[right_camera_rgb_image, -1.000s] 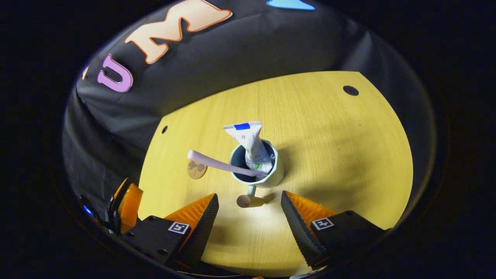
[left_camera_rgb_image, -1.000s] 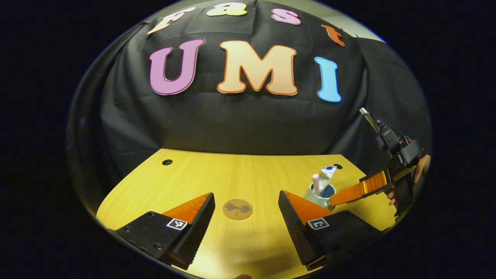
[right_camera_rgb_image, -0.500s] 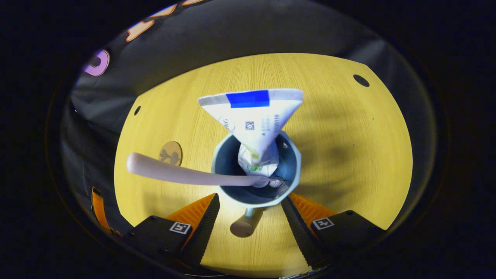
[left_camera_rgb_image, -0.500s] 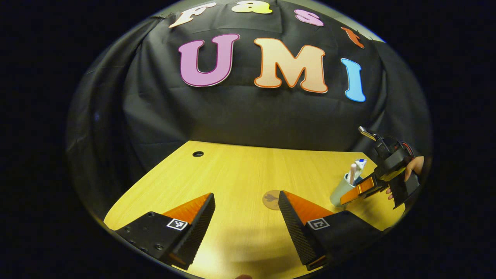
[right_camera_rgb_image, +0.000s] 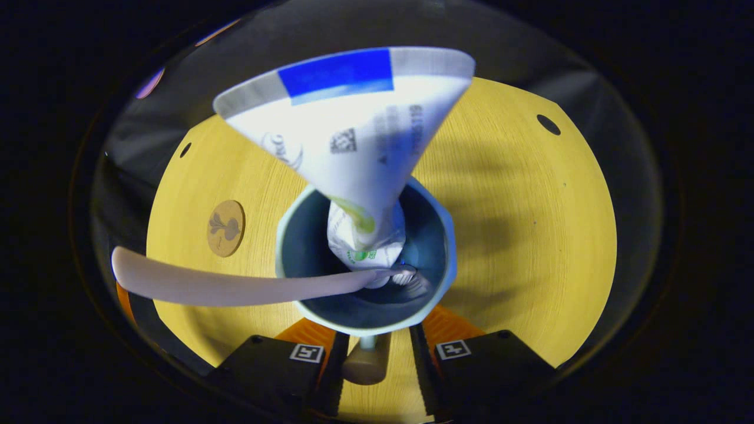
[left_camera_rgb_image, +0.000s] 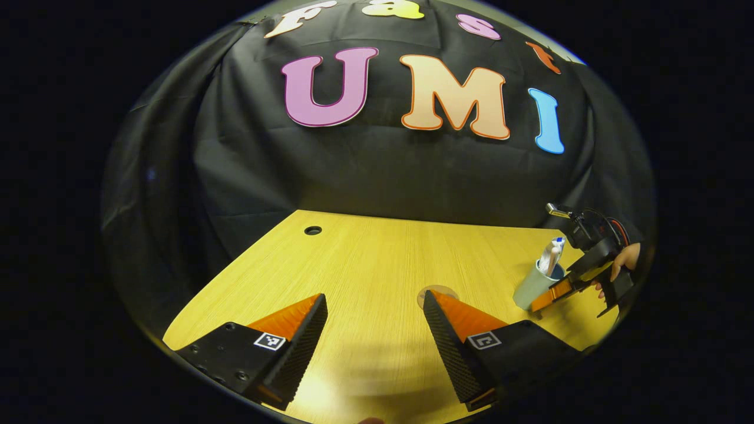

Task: Put the toothbrush and toothpaste on the desktop into the cup, then pick up the cup and place it on the coaster on the desktop.

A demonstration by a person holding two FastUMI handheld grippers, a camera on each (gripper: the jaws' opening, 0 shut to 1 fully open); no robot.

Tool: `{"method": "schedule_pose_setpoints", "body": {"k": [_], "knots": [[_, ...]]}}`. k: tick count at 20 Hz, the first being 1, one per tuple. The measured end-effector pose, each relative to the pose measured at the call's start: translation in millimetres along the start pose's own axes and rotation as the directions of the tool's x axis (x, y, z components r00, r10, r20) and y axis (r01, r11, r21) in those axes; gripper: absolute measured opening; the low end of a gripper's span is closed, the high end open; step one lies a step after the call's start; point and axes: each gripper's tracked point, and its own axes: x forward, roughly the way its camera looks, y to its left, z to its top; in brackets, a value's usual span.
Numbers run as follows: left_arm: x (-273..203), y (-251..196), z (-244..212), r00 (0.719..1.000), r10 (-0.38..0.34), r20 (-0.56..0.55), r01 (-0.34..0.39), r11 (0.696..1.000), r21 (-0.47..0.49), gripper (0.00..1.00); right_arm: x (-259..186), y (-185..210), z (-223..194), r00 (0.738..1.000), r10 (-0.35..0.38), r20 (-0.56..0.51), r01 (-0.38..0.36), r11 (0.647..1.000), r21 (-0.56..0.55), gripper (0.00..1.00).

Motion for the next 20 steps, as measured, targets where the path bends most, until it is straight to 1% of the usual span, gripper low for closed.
{"method": "schedule_pose_setpoints", "body": {"k": [2, 3, 4, 5, 8, 9, 10, 11, 12, 13, 14, 19, 20], "knots": [[1, 0, -1, 1.000, -0.008, -0.001, 0.008, 1.000, -0.001, 0.95, -2, -2, -1, 1.000, 0.001, -0.007, -0.001, 1.000, -0.030, 0.35], [1, 1, -1, 1.000, -0.012, -0.003, 0.012, 1.000, -0.003, 0.95, -2, -2, -1, 1.000, -0.005, -0.005, 0.005, 0.999, -0.042, 0.31], [1, 2, -1, 1.000, -0.014, -0.005, 0.014, 1.000, -0.005, 0.95, -3, -2, -1, 1.000, -0.011, -0.003, 0.011, 0.999, -0.050, 0.34], [2, 3, -2, 1.000, -0.015, -0.005, 0.014, 1.000, -0.006, 0.95, -4, 0, -1, 1.000, -0.007, 0.000, 0.007, 0.999, -0.050, 0.33], [6, 14, 0, 1.000, -0.017, -0.005, 0.017, 1.000, -0.003, 0.95, -6, 8, 2, 1.000, 0.024, 0.019, -0.023, 0.999, -0.048, 0.33], [7, 16, 0, 1.000, -0.018, -0.006, 0.018, 1.000, -0.003, 0.95, -7, 11, 3, 0.999, 0.031, 0.028, -0.029, 0.998, -0.055, 0.29], [8, 19, -1, 1.000, -0.020, -0.008, 0.020, 1.000, -0.004, 0.95, -7, 16, 4, 0.999, 0.038, 0.036, -0.035, 0.997, -0.066, 0.29], [8, 23, -2, 1.000, -0.022, -0.011, 0.022, 1.000, -0.006, 0.95, -4, 23, 4, 0.998, 0.049, 0.039, -0.046, 0.996, -0.072, 0.29], [8, 28, -2, 1.000, -0.023, -0.014, 0.023, 1.000, -0.008, 0.95, -4, 25, 4, 0.997, 0.063, 0.041, -0.060, 0.996, -0.073, 0.33], [9, 32, -3, 1.000, -0.024, -0.015, 0.024, 1.000, -0.009, 0.95, -5, 23, 5, 0.996, 0.075, 0.049, -0.071, 0.995, -0.074, 0.29], [10, 37, -3, 1.000, -0.024, -0.016, 0.023, 1.000, -0.011, 0.95, -4, 22, 6, 0.995, 0.084, 0.054, -0.080, 0.994, -0.081, 0.33], [11, 66, -5, 1.000, -0.009, -0.021, 0.009, 1.000, -0.024, 0.95, -5, 26, 11, 0.988, 0.135, 0.078, -0.127, 0.986, -0.106, 0.33], [11, 72, -7, 1.000, -0.005, -0.024, 0.004, 1.000, -0.029, 0.95, -1, 26, 14, 0.987, 0.132, 0.094, -0.120, 0.986, -0.118, 0.33]]}}
